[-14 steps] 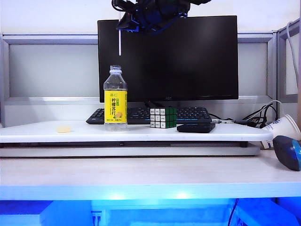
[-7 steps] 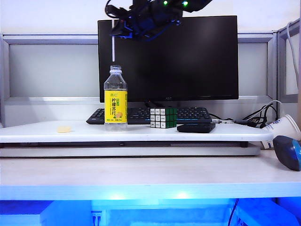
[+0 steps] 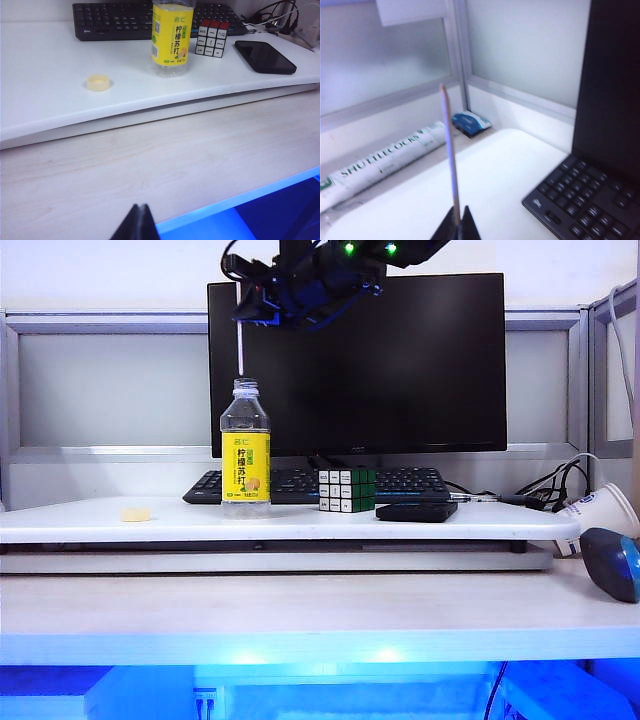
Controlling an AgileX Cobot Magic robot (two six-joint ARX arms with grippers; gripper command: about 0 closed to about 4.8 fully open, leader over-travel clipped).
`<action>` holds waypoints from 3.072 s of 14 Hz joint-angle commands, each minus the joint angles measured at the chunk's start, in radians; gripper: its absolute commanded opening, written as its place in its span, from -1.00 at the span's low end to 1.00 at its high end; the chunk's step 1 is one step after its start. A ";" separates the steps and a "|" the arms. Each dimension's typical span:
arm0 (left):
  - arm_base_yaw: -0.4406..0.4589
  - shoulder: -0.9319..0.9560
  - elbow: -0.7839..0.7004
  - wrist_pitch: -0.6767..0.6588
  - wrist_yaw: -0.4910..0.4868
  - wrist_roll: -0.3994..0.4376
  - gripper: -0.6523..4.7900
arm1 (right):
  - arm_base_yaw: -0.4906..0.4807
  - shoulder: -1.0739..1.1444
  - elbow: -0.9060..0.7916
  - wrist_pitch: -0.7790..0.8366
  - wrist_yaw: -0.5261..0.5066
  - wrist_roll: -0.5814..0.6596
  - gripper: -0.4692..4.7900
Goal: Grab a stick from the table and stick it in a plastic bottle.
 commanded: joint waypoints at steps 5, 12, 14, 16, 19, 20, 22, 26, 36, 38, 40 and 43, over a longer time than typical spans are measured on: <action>0.000 0.001 0.002 -0.008 0.014 0.005 -0.78 | 0.000 -0.005 0.008 -0.004 0.008 -0.023 -0.86; 0.000 0.001 0.002 -0.008 0.013 0.005 -0.78 | -0.002 -0.005 0.008 0.003 0.007 -0.024 -0.81; 0.000 0.001 0.002 -0.008 0.011 0.013 -0.78 | -0.003 -0.005 0.008 0.014 0.008 -0.024 -0.63; 0.000 0.001 0.002 -0.008 0.011 0.013 -0.78 | -0.004 -0.005 0.008 0.014 0.008 -0.024 -0.49; 0.000 0.001 0.002 -0.008 0.011 0.013 -0.78 | -0.006 -0.005 0.008 0.013 0.011 -0.024 -0.49; 0.000 0.001 0.002 -0.008 0.011 0.013 -0.78 | -0.007 -0.005 0.008 0.013 0.013 -0.024 -0.50; 0.000 0.001 0.002 -0.008 0.011 0.012 -0.78 | -0.009 -0.006 0.008 0.013 0.015 -0.023 -0.75; 0.000 0.001 0.002 -0.008 0.011 0.012 -0.78 | -0.012 -0.051 0.008 -0.059 0.028 -0.039 -0.85; 0.000 0.001 0.002 -0.008 0.011 0.012 -0.78 | -0.109 -0.254 0.005 -0.277 0.040 -0.084 -0.86; 0.000 0.001 0.002 -0.008 0.011 0.012 -0.78 | -0.145 -0.292 -0.002 -0.338 0.040 -0.101 -0.86; 0.000 0.001 0.002 -0.008 0.011 0.012 -0.78 | -0.185 -0.349 -0.044 -0.350 0.041 -0.103 -0.86; 0.000 0.001 0.002 -0.008 0.011 0.012 -0.78 | -0.237 -0.457 -0.154 -0.341 0.063 -0.106 -0.86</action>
